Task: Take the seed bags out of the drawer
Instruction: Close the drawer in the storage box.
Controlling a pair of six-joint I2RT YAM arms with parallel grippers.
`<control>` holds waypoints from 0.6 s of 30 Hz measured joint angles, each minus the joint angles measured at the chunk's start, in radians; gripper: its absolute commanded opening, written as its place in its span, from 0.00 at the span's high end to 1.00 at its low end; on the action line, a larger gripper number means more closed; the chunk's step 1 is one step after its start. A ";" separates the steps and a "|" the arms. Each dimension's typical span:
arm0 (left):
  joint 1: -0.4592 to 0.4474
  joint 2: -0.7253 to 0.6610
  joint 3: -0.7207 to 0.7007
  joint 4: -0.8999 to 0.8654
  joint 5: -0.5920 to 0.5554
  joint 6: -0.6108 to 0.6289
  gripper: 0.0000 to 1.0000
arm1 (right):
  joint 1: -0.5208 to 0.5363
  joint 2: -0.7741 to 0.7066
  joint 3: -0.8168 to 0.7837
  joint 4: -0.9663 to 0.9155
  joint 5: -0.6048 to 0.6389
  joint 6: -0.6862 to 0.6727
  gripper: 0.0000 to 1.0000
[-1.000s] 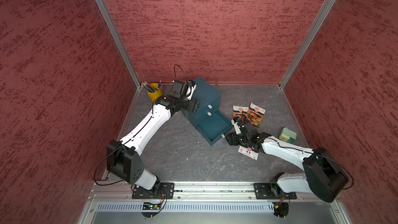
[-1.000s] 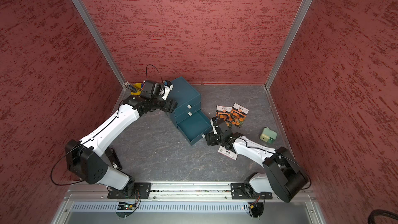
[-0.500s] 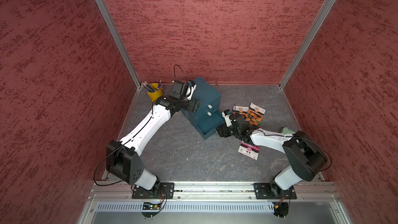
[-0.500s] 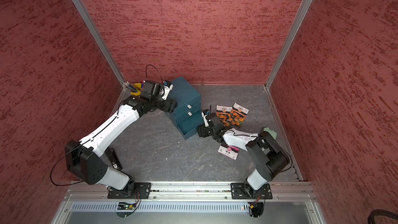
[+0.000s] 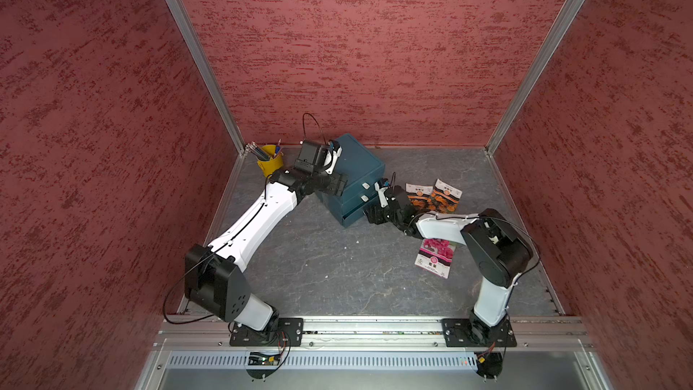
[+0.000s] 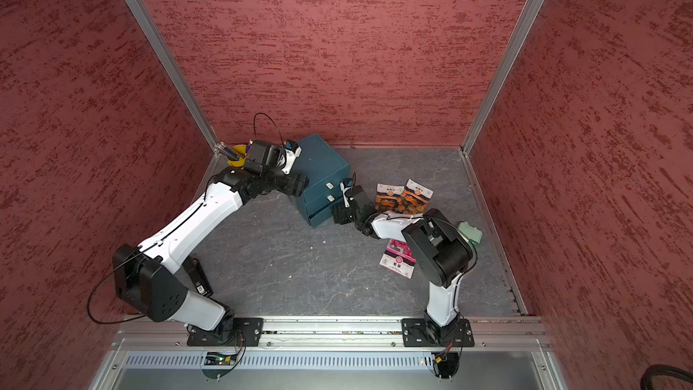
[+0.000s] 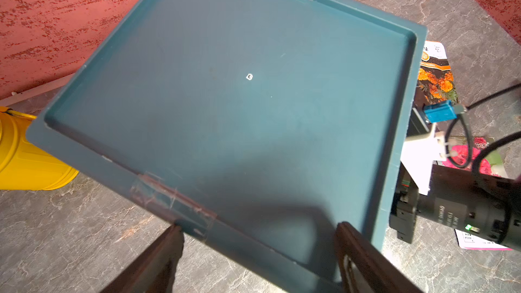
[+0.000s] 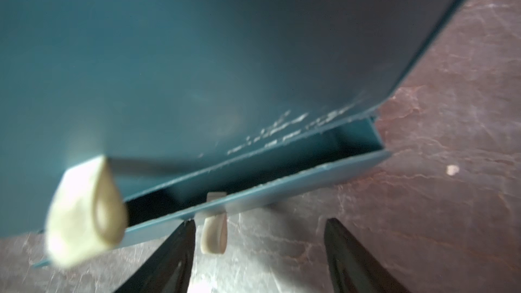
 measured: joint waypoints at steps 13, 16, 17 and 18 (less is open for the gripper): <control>0.000 -0.011 -0.018 0.018 0.002 -0.001 0.11 | 0.026 0.058 0.031 0.013 0.046 0.093 0.19; 0.000 -0.011 -0.018 0.018 0.003 0.000 0.09 | 0.026 0.059 0.033 0.008 0.050 0.096 0.15; 0.000 -0.012 -0.018 0.018 0.003 0.000 0.07 | 0.026 0.057 0.033 0.004 0.053 0.098 0.13; 0.000 -0.012 -0.018 0.018 0.003 0.000 0.05 | 0.027 0.052 0.033 -0.007 0.056 0.098 0.11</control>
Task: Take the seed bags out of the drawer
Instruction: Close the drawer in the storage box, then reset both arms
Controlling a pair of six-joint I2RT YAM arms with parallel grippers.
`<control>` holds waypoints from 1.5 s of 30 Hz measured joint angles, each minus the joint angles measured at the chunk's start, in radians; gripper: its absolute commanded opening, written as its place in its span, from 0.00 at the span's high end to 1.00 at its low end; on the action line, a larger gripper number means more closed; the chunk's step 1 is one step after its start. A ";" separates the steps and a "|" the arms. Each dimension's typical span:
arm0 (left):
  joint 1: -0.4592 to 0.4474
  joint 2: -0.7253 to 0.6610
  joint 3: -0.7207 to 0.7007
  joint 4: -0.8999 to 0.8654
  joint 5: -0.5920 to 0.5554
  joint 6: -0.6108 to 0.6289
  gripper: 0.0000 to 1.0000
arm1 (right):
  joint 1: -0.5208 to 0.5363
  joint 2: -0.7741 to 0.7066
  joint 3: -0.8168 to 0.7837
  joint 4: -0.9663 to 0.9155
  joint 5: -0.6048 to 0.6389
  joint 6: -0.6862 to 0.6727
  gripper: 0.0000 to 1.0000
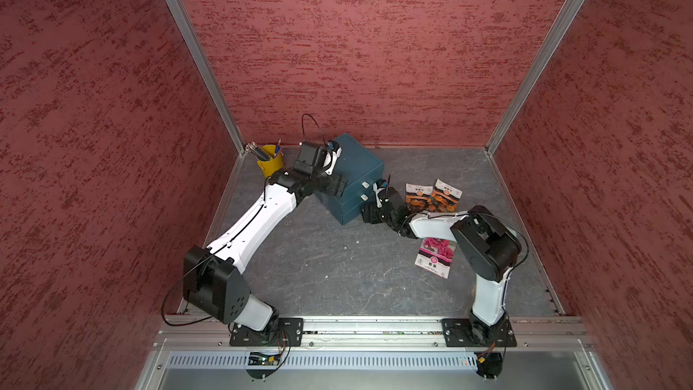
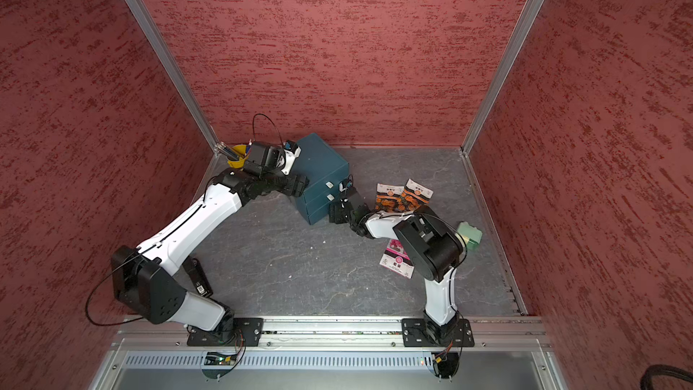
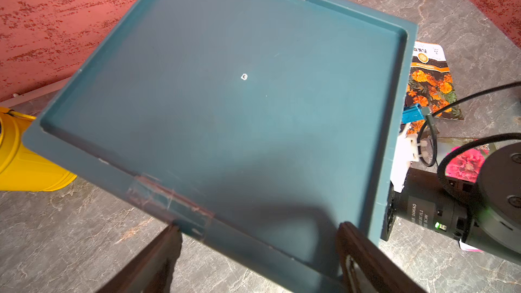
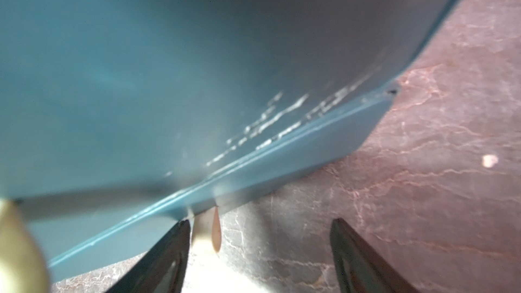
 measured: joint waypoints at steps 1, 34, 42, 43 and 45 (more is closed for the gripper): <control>0.000 0.000 0.001 0.000 0.000 0.000 0.02 | 0.000 -0.012 0.000 -0.017 0.004 0.000 0.09; 0.109 -0.576 -0.675 0.237 -0.179 -0.187 0.00 | -0.350 -0.716 -0.132 -0.698 0.155 -0.128 0.01; 0.188 -0.534 -0.832 0.512 -0.216 -0.176 0.00 | -0.502 -0.702 -0.355 -0.398 0.246 -0.273 0.01; 0.195 -0.529 -0.846 0.545 -0.217 -0.167 0.00 | -0.515 -0.687 -0.367 -0.365 0.246 -0.283 0.01; 0.216 -0.510 -0.875 0.628 -0.216 -0.147 0.00 | -0.534 -0.639 -0.371 -0.289 0.246 -0.303 0.01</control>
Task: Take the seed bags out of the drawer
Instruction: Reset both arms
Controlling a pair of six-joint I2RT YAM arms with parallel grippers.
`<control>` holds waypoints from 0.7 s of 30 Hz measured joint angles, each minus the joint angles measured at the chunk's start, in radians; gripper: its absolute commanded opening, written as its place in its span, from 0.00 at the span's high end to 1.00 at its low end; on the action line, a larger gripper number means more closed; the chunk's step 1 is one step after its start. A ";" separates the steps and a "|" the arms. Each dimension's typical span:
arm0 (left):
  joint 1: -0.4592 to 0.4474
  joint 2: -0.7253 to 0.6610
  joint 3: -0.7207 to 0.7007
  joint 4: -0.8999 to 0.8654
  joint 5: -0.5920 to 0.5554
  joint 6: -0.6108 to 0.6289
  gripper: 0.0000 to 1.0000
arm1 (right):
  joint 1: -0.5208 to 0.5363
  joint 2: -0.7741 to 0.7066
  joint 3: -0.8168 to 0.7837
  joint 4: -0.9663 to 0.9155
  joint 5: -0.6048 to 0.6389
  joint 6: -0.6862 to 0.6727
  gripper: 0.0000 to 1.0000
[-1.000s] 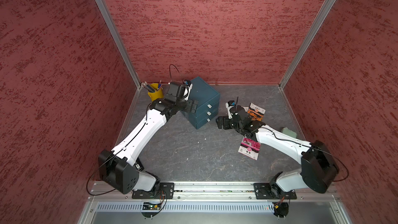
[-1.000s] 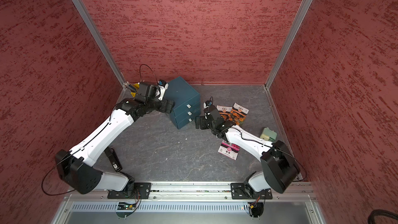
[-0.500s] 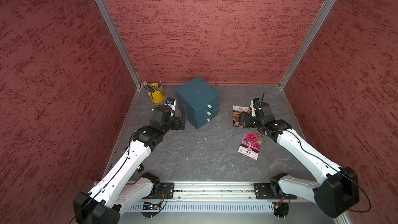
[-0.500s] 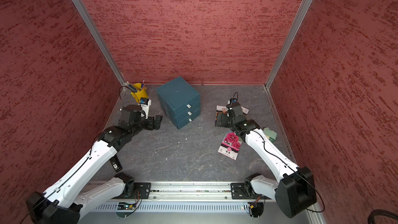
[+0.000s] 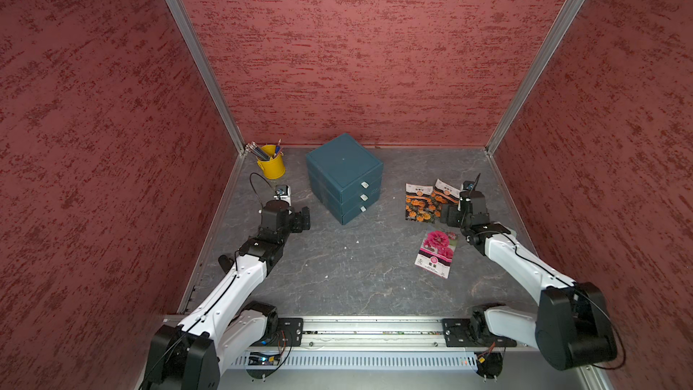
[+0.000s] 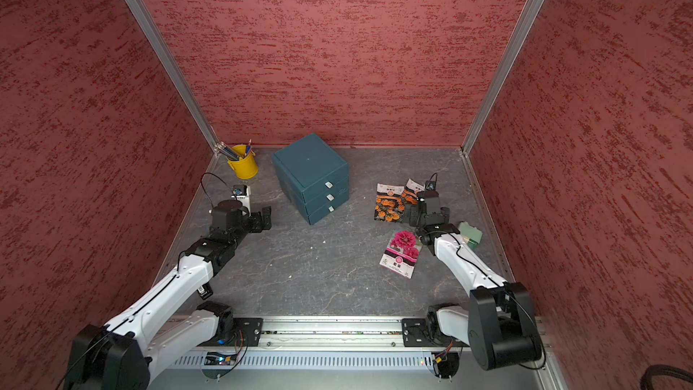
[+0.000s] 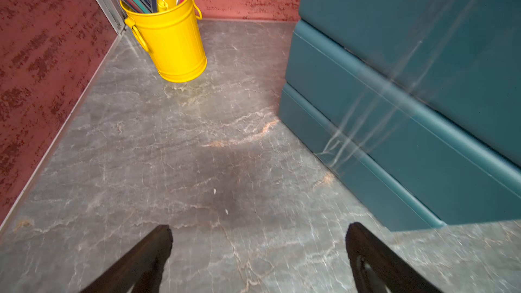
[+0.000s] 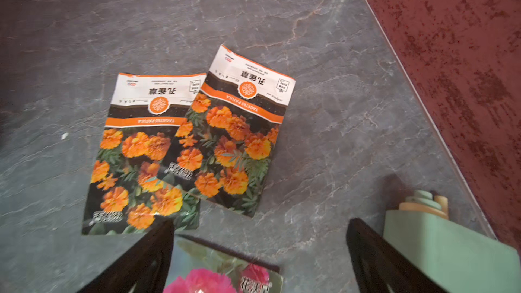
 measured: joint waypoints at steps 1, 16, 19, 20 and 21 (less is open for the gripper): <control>0.011 0.012 -0.007 0.032 0.000 0.010 0.00 | -0.008 0.023 0.000 0.041 0.000 -0.008 0.01; 0.272 0.336 -0.089 0.593 0.189 0.053 0.00 | -0.043 0.251 -0.090 0.581 -0.040 -0.102 0.01; 0.274 0.398 -0.115 0.694 0.219 0.049 0.00 | -0.058 0.252 -0.133 0.651 -0.079 -0.106 0.01; 0.274 0.424 -0.123 0.732 0.230 0.049 0.00 | -0.064 0.251 -0.148 0.679 -0.095 -0.107 0.01; 0.275 0.443 -0.129 0.761 0.238 0.049 0.00 | -0.069 0.251 -0.163 0.705 -0.111 -0.107 0.01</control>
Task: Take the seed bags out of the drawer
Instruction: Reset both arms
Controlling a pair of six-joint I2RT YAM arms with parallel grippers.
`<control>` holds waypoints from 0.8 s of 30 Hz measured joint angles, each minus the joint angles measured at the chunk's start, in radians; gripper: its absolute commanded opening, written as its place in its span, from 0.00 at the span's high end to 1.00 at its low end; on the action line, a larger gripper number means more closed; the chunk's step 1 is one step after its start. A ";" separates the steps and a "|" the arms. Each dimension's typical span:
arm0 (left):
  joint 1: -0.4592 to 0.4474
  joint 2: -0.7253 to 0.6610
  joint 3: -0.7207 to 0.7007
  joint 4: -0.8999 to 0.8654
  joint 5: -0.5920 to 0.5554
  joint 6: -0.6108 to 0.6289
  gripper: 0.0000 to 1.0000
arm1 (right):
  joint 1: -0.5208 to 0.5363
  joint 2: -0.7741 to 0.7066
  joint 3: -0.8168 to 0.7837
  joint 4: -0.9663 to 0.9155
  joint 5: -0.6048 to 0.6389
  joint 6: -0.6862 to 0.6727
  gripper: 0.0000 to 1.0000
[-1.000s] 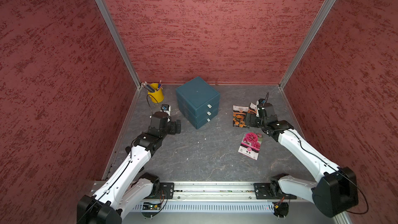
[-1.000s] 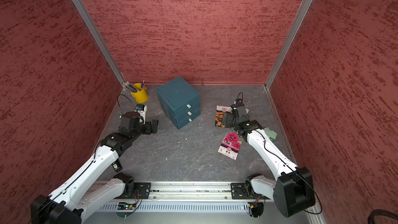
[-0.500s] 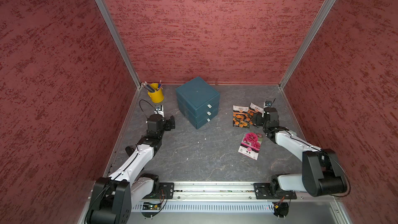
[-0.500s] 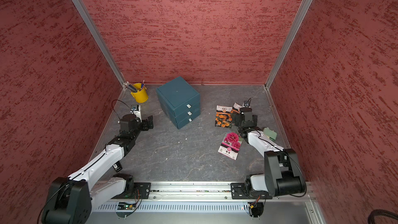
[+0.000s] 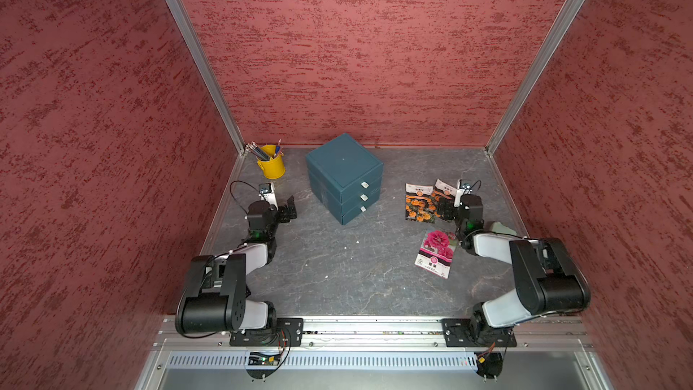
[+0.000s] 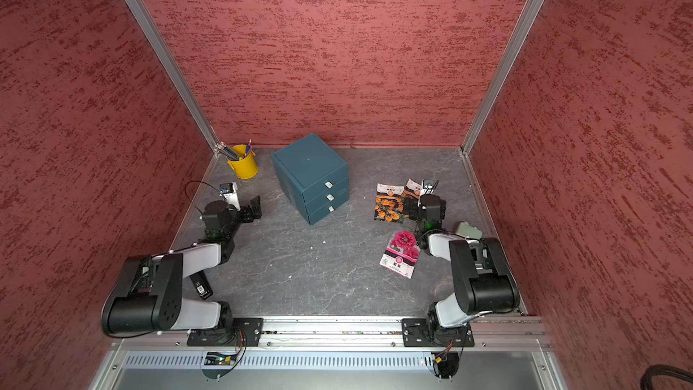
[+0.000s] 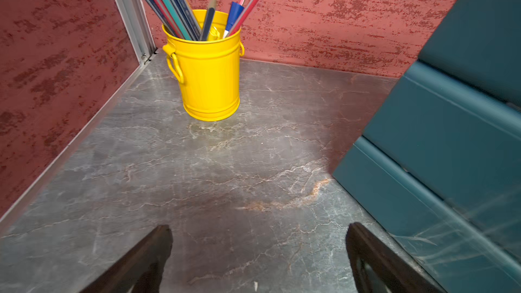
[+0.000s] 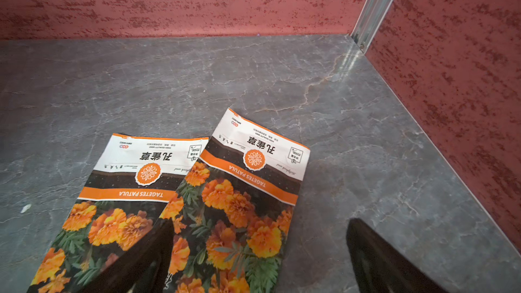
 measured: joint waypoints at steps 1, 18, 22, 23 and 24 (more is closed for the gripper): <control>0.000 0.026 -0.006 0.034 0.007 0.000 0.00 | -0.007 -0.001 -0.018 0.030 -0.014 0.000 0.01; -0.031 0.094 -0.019 0.177 -0.002 0.012 0.00 | -0.033 0.017 -0.114 0.295 -0.105 0.001 0.01; -0.031 0.094 -0.019 0.177 -0.002 0.012 0.00 | -0.033 0.019 -0.121 0.301 -0.092 0.002 0.01; -0.031 0.094 -0.019 0.177 -0.002 0.012 0.00 | -0.033 0.019 -0.121 0.302 -0.089 0.003 0.01; -0.031 0.094 -0.019 0.177 -0.002 0.012 0.00 | -0.033 0.019 -0.121 0.302 -0.087 0.005 0.01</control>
